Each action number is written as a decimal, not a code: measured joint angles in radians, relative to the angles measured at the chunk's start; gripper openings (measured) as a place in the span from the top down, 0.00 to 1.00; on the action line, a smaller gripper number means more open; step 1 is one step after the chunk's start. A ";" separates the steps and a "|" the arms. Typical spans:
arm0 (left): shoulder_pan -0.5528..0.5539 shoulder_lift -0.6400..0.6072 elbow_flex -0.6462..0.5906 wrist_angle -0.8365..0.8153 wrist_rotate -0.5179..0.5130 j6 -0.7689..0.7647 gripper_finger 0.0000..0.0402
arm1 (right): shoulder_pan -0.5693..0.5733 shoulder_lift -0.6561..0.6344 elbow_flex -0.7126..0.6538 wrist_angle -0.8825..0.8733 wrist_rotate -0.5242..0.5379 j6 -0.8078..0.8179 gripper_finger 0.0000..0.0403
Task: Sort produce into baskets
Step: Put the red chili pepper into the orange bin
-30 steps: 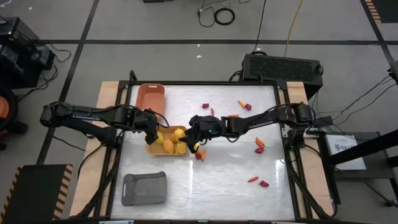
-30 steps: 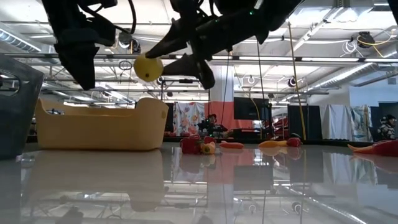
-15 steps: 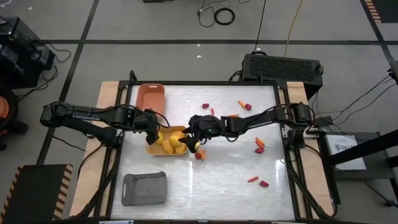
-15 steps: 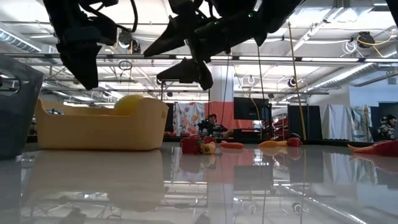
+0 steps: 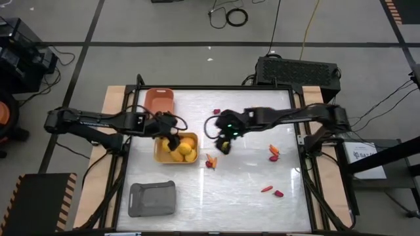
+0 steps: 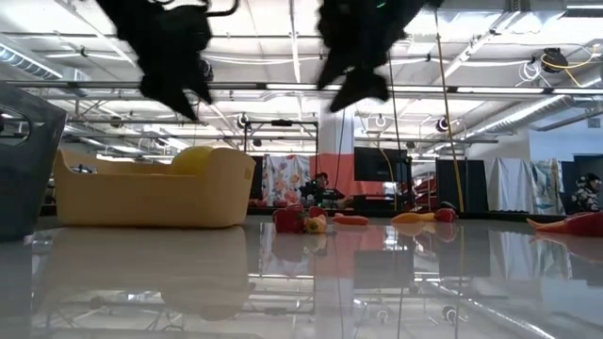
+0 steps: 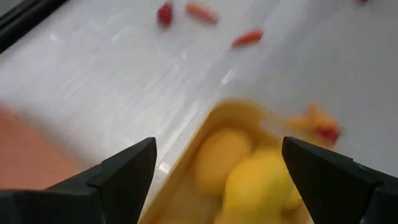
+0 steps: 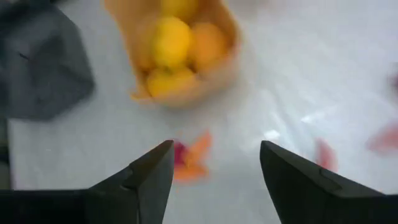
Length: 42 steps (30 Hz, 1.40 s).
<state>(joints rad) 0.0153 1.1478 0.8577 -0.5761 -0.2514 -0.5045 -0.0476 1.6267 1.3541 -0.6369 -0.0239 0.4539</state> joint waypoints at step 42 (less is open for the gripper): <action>0.377 0.994 0.662 0.170 0.089 0.511 0.12 | 0.058 -0.345 -0.271 -0.176 0.133 -0.045 0.50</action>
<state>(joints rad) 0.3924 2.1419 1.5200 -0.4066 -0.1623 0.0061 0.0105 1.2816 1.0836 -0.8127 0.1089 0.4093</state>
